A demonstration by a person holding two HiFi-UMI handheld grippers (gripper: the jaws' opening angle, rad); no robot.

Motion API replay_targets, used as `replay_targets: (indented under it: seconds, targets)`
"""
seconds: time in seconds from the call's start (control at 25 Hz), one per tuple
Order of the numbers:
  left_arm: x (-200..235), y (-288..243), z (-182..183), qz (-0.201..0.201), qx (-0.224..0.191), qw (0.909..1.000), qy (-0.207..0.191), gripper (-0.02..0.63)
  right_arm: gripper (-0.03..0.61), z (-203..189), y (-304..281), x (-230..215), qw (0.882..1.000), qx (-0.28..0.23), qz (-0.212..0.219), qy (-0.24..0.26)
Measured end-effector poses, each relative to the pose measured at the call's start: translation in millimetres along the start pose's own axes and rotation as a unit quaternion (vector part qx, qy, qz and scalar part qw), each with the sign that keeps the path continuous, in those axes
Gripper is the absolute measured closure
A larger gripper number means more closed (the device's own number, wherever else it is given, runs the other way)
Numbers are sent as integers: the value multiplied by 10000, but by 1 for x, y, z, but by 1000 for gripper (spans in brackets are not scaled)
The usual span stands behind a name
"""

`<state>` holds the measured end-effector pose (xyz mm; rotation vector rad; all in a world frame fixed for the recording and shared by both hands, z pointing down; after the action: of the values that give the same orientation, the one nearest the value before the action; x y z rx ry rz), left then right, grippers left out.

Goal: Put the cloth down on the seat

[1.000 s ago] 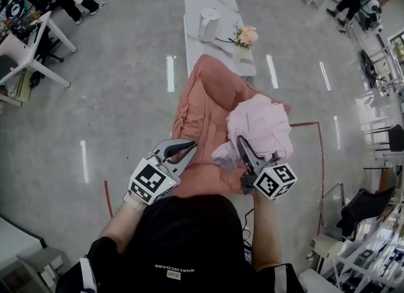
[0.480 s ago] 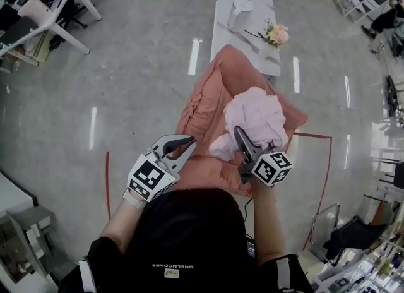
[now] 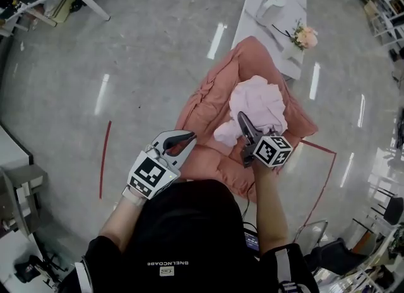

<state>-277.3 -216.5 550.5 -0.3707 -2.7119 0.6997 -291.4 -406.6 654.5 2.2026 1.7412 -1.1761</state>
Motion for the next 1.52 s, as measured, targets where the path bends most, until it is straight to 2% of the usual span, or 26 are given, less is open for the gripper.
replay_targets:
  seconds: [0.36,0.84,1.0,1.16,1.52]
  targets:
    - [-4,-8,-21,393,167,9985,339,597,400,-29,-30,-47,9989,365,55,-302]
    - [-21,-17,-62,757,564,9935,631,596,400,-95,-47,-125,9947,692,-299,-700]
    - [-25,-18,-78,803,736,9917,689,592,400,-116,-52,-141,9934,760,-401,-764]
    - [-30,-22,-92,784,918,9899,747,526,400,-139,-54,-159,9915,836,-548,-827]
    - [-46,-34,-103,763,1092,9875,840,509,385,-175,-39,-210,9844,954,-1048,-1046]
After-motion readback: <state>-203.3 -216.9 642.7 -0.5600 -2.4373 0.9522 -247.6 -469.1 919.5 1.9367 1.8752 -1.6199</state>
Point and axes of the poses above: the fingertips, and each gripper's own axes: y backward along the fingers, x to its left, z out of its top, the point moved 2 cm from there along y, backward along the fingers, and after that the axes turned 1 degree about y, right-handed, at the moved point
